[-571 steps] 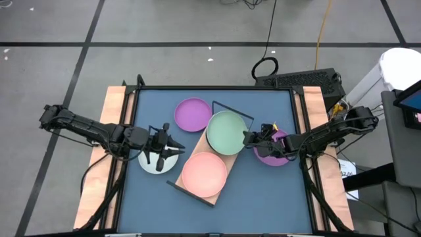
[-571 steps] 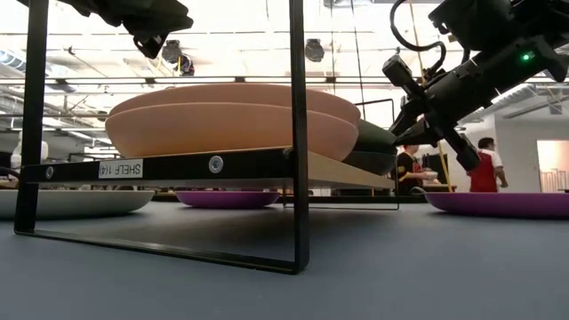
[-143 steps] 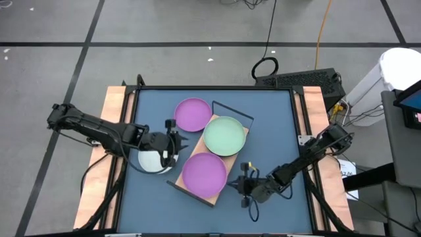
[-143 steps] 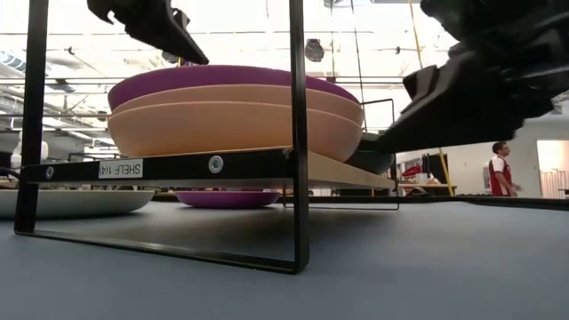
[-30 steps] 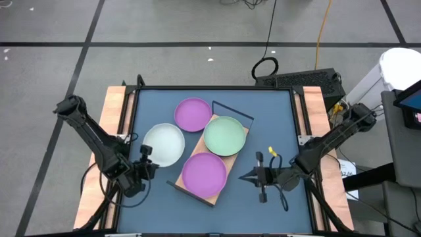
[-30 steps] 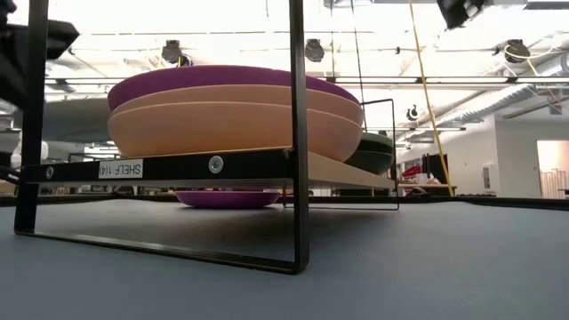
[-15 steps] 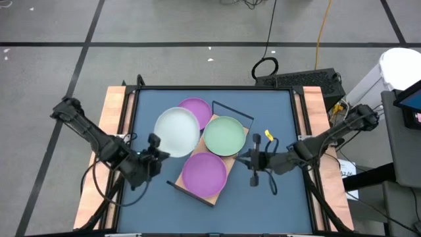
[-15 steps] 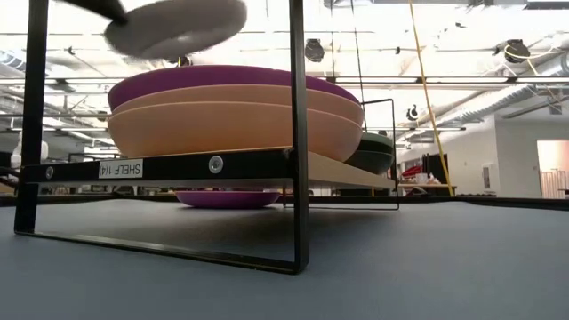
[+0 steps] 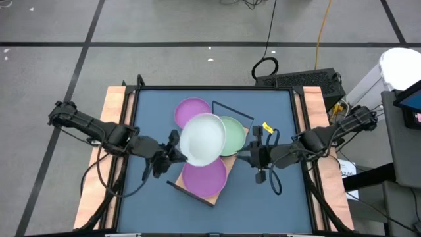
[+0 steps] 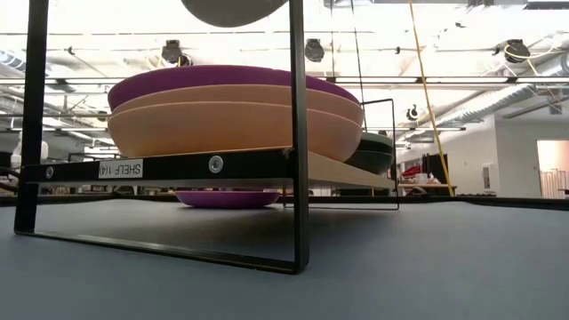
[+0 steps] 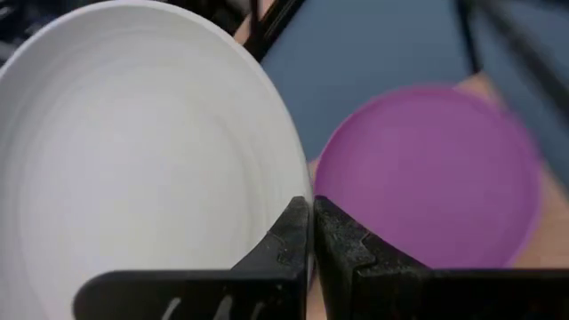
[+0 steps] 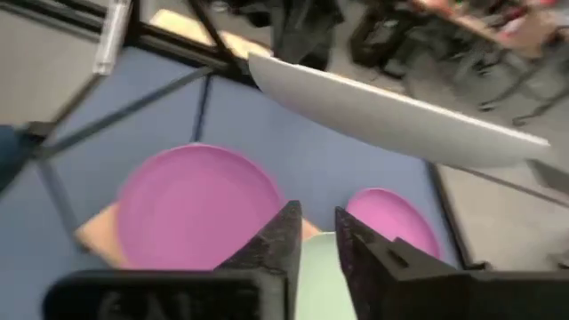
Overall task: Place and stack plates onto a shelf
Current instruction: Stack the gray plate on top of the green plate on the shelf
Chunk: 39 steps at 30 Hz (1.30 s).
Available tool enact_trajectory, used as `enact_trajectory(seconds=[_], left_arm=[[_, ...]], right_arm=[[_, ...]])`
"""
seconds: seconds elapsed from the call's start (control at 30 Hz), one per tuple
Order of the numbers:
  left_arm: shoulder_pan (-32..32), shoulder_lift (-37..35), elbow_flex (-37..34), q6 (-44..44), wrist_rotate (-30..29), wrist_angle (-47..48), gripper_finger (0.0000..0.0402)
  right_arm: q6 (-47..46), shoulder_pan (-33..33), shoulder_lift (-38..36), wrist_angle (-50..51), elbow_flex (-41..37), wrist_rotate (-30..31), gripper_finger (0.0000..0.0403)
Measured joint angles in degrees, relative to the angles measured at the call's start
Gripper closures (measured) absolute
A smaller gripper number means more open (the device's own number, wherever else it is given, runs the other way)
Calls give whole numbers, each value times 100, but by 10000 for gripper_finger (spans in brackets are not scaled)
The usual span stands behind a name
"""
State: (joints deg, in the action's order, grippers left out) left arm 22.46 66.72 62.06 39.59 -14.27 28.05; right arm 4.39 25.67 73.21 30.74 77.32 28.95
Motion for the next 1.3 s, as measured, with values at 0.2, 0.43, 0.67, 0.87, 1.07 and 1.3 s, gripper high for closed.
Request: enact_trajectory(seconds=[0.2, 0.43, 0.67, 0.87, 1.07, 1.3], left_arm=[[-264, 100, -1, 422, 1167, -133, 394], [-267, 577, -2, 628, 1634, -133, 394], [-269, 915, -4, 645, 1926, -362, 394], [-288, 1016, -9, 580, 2157, -441, 394], [-295, 1005, -9, 353, 2183, -440, 394], [-295, 1023, -9, 361, 2200, -539, 394]], right_arm=[[-102, -103, 392, 1023, 788, -847, 283], [-294, -226, 662, 1720, 1421, -1561, 246], [-440, -297, 1129, 2679, 1818, -2165, 251], [102, -383, 1610, 2770, 1823, -2455, 251], [263, -440, 1694, 2830, 1823, -2446, 252], [842, -437, 1691, 2726, 1825, -2452, 271]])
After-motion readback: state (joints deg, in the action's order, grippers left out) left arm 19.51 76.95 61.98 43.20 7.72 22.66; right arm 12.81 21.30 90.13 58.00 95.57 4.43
